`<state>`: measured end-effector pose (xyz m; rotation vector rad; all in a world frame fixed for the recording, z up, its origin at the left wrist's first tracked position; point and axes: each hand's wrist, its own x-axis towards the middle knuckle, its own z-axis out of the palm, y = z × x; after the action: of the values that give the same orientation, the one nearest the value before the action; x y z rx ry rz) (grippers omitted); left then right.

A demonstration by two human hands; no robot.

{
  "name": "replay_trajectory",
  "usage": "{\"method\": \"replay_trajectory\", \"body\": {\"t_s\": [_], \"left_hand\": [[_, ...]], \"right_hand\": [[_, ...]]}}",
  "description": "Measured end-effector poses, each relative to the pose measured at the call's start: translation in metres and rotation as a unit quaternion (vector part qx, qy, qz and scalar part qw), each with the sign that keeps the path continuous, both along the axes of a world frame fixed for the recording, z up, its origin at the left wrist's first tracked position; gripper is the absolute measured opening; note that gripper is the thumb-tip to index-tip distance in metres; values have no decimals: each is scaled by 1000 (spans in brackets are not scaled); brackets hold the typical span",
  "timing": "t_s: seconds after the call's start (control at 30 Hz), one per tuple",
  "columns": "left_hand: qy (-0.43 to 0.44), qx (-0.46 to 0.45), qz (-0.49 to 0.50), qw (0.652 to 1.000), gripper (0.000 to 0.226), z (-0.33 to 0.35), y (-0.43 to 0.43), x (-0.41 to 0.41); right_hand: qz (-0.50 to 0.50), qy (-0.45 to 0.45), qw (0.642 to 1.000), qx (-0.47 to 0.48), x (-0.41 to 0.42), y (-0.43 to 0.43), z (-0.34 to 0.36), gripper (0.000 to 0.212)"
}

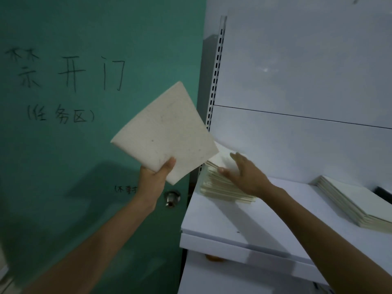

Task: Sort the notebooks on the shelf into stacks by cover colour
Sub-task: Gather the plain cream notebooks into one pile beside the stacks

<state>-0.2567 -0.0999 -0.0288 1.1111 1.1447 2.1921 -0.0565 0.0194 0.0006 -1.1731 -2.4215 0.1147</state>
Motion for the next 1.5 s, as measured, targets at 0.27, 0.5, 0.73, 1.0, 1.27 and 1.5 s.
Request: {"method": "replay_trajectory", "body": {"t_s": [0.27,0.5,0.73,1.0,1.27,1.5], "left_hand": [[37,-54,131,989,13,-16,-13,-16],[128,-82,172,973,12,-12,-15,-12],[180,-106,163,964,10,-3,-12,-9],[265,-76,256,926,38,10,-6,0],[427,6,259,866,20,21,-5,16],[227,-24,88,970,11,40,-8,14]], "right_hand": [[-39,-65,979,189,14,-17,-33,44],[-56,111,966,229,34,-17,-18,29],[-19,493,869,-25,58,-23,26,16],[24,620,763,-183,51,-60,41,14],[127,568,784,-218,11,-109,64,15],[134,350,922,94,-44,-118,50,27]]}}
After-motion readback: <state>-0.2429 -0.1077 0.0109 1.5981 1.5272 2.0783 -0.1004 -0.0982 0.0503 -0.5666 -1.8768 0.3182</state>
